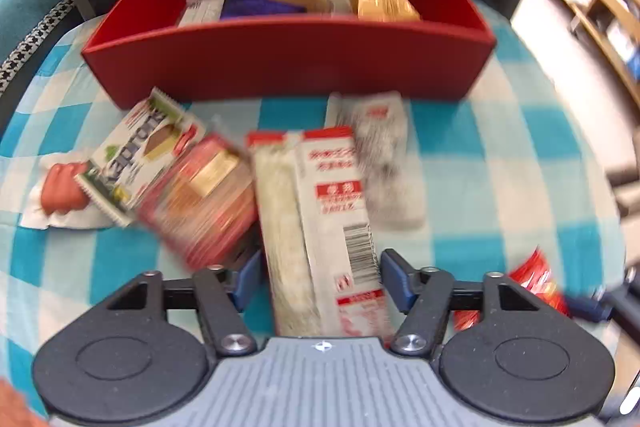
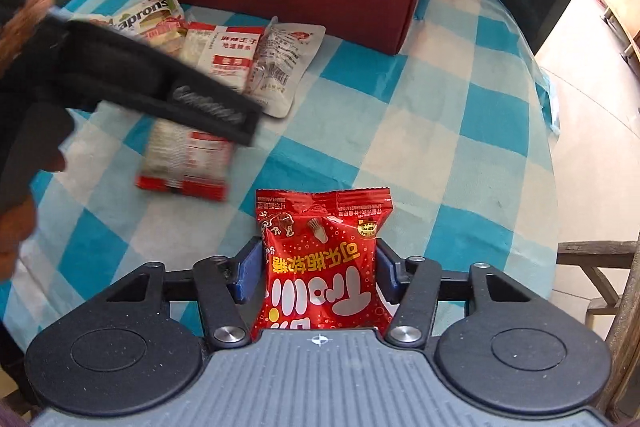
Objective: Organize snacks
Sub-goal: 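Grasp the red Trolli bag with the right tool, then grasp the white-red strip packet with the left tool while the right holds the bag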
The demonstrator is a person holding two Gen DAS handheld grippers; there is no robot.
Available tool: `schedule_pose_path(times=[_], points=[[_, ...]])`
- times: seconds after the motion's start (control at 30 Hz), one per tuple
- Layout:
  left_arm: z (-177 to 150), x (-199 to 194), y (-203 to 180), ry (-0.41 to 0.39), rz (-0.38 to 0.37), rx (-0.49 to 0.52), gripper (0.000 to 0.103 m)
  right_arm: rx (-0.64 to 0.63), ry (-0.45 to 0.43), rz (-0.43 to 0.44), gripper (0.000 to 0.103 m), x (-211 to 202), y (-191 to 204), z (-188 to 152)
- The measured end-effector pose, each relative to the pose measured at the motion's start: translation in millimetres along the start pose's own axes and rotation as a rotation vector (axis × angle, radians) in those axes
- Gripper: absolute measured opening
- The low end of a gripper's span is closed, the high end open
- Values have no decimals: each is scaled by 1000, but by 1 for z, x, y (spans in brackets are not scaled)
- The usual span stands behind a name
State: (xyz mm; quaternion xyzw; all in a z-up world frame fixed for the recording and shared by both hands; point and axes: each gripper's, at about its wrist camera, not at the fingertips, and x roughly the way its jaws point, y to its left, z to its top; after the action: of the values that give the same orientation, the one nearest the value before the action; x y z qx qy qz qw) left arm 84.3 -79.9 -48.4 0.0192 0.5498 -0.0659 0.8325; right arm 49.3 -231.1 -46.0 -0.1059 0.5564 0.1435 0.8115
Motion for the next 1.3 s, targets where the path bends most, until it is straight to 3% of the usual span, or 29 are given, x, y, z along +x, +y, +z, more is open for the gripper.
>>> schedule_pose_path(times=[0.2, 0.37, 0.43, 0.6, 0.67, 0.83, 0.9, 1.03, 1.3], points=[[-29, -16, 17, 73, -30, 84, 90, 33, 10, 50, 63, -8, 9, -11], [-28, -19, 25, 42, -58, 14, 92, 5, -2, 10, 65, -5, 24, -13], [-19, -14, 23, 34, -79, -3, 98, 17, -6, 4, 66, -4, 24, -12], [-6, -1, 7, 5, -40, 33, 103, 28, -21, -36, 76, -1, 29, -13], [-8, -1, 1, -3, -20, 76, 103, 78, -22, -43, 87, 1, 23, -16], [-21, -9, 1, -3, -31, 134, 100, 144, -35, -9, 99, 4, 19, -21], [-26, -13, 5, 9, -35, 135, 98, 141, -39, -27, 97, 3, 21, -22], [-37, -21, 12, 48, -49, 125, 93, 111, -67, -22, 63, -9, 28, -29], [-44, -28, 18, 76, -79, 81, 93, 124, -63, 9, 60, -19, 36, -38]])
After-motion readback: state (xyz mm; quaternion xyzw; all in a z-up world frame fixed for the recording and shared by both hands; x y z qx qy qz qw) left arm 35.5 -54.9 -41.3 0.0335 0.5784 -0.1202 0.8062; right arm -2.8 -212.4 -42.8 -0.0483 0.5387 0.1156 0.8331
